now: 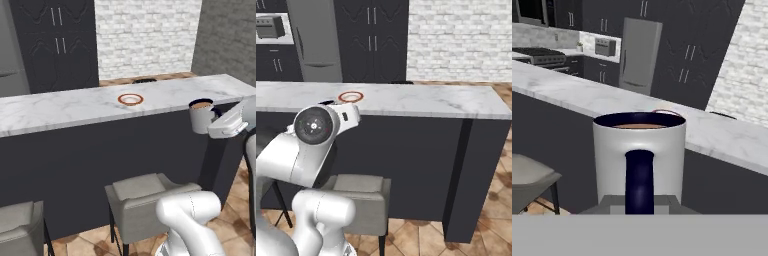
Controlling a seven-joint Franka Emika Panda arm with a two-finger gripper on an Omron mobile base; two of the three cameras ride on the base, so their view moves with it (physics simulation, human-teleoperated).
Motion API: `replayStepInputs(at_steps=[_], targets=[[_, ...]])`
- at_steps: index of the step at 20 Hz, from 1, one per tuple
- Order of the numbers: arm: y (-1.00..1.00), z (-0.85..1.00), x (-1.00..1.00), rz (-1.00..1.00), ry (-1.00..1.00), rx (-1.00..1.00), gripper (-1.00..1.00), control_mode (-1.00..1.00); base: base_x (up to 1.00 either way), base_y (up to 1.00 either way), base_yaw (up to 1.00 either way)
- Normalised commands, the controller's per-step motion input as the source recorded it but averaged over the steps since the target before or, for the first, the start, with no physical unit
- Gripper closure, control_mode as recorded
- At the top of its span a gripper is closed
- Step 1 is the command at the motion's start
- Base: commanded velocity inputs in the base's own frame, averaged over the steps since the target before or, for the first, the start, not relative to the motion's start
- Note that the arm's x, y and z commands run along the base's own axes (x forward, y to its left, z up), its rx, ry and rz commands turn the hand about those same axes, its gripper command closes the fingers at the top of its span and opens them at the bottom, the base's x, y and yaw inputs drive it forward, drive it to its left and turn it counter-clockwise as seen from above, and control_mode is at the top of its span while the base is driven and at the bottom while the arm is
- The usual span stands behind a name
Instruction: Pick the cup of tea, navigate to the dining table, and place it on the saucer.
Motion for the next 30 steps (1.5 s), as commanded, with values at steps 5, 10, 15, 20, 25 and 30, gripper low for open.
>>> replayStepInputs(at_steps=[5,10,15,20,25,30], targets=[[0.0,0.0,1.0,0.17,0.35,0.0,1.0,-1.0,0.0,0.0,0.0],[0.0,0.0,1.0,0.21,0.46,0.0,1.0,-1.0,0.0,0.0,0.0],[-0.03,-0.1,1.0,0.3,0.26,0.0,1.0,-1.0,0.0,0.0,0.0],[0.0,-0.1,0.93,0.19,0.04,0.09,1.0,-1.0,0.0,0.0,0.0],[0.0,0.0,0.59,0.11,-0.23,0.31,1.0,-1.0,0.0,0.0,0.0],[0.0,-0.06,0.73,0.08,-0.3,0.37,1.0,-1.0,0.0,0.0,0.0]])
